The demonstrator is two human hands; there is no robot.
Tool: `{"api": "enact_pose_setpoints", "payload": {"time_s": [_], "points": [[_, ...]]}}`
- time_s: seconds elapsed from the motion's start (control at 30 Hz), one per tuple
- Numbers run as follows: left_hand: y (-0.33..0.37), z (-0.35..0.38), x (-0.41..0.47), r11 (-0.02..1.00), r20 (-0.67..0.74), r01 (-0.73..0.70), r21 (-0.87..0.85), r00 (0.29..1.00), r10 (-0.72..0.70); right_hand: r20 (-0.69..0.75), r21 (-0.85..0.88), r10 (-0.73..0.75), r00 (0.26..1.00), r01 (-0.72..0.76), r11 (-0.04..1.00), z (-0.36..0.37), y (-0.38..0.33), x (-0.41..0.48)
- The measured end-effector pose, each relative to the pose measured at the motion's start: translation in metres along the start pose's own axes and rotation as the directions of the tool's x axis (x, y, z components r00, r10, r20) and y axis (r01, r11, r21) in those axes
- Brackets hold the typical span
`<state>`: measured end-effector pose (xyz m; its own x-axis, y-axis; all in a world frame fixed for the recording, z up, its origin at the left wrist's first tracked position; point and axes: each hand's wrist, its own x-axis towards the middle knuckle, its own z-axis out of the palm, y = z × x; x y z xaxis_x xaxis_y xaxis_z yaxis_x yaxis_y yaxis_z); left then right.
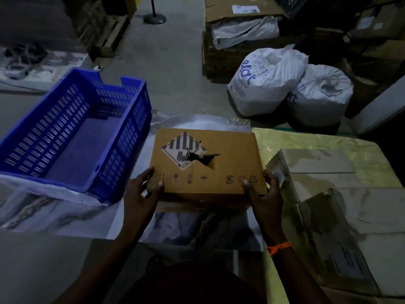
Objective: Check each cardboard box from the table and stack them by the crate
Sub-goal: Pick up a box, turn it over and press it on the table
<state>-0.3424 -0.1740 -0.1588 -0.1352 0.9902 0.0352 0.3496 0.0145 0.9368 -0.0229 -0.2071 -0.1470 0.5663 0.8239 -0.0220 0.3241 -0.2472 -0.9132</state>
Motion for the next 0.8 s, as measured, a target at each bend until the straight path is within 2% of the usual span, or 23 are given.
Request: {"api": "enact_pose_setpoints", "payload": {"time_s": [0.37,0.43,0.5,0.6,0.67,0.73,0.8], "points": [[-0.010,0.005,-0.006,0.993,-0.026,-0.068,0.099,0.997,0.071,-0.002,-0.055,-0.054,0.999,0.054,0.997,0.007,0.014,-0.005],[-0.008,0.005,-0.005,0.970,-0.028,-0.107,0.217,0.993,0.115,0.005,-0.165,-0.109,0.994,0.108,0.980,0.008,0.015,-0.001],[0.000,0.006,0.001,0.927,0.005,-0.168,0.335,0.984,0.176,0.040,-0.368,-0.265,0.963,0.261,0.892,0.011,0.010,0.005],[0.024,0.016,0.024,0.817,0.204,-0.346,0.463,0.938,0.281,0.183,-0.549,-0.438,0.880,0.462,0.697,0.025,-0.013,0.022],[0.040,0.031,0.046,0.741,0.383,-0.461,0.488,0.876,0.293,0.400,-0.547,-0.374,0.837,0.545,0.635,0.043,-0.035,0.036],[0.052,0.047,0.068,0.675,0.522,-0.539,0.504,0.813,0.260,0.598,-0.514,-0.281,0.750,0.628,0.584,0.065,-0.053,0.050],[0.053,0.059,0.083,0.601,0.600,-0.585,0.544,0.772,0.209,0.677,-0.501,-0.256,0.690,0.687,0.525,0.082,-0.059,0.057]]}}
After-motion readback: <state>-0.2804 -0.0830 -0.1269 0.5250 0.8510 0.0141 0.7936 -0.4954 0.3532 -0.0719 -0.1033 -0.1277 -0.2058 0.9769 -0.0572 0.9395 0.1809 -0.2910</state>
